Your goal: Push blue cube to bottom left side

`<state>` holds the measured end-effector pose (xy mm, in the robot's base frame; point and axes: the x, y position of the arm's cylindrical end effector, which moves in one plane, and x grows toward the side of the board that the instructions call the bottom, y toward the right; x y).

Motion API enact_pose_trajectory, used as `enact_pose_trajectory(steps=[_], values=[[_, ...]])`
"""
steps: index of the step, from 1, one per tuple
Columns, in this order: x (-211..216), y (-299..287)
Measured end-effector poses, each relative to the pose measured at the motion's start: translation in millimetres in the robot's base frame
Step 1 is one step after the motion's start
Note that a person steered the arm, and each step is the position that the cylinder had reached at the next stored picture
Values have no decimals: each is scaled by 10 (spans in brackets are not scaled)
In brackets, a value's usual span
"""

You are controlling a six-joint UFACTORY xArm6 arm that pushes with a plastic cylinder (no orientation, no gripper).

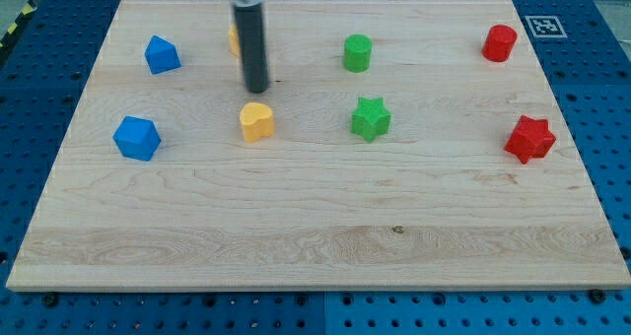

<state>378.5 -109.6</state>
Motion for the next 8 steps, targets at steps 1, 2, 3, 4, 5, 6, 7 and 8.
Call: enact_pose_trajectory(steps=[1,2,3,4,5,6,7,8], values=[[126,-666],[266,-959],[571,-965],[626,-990],[626,-991],[648,-991],[801,-991],[907,-991]])
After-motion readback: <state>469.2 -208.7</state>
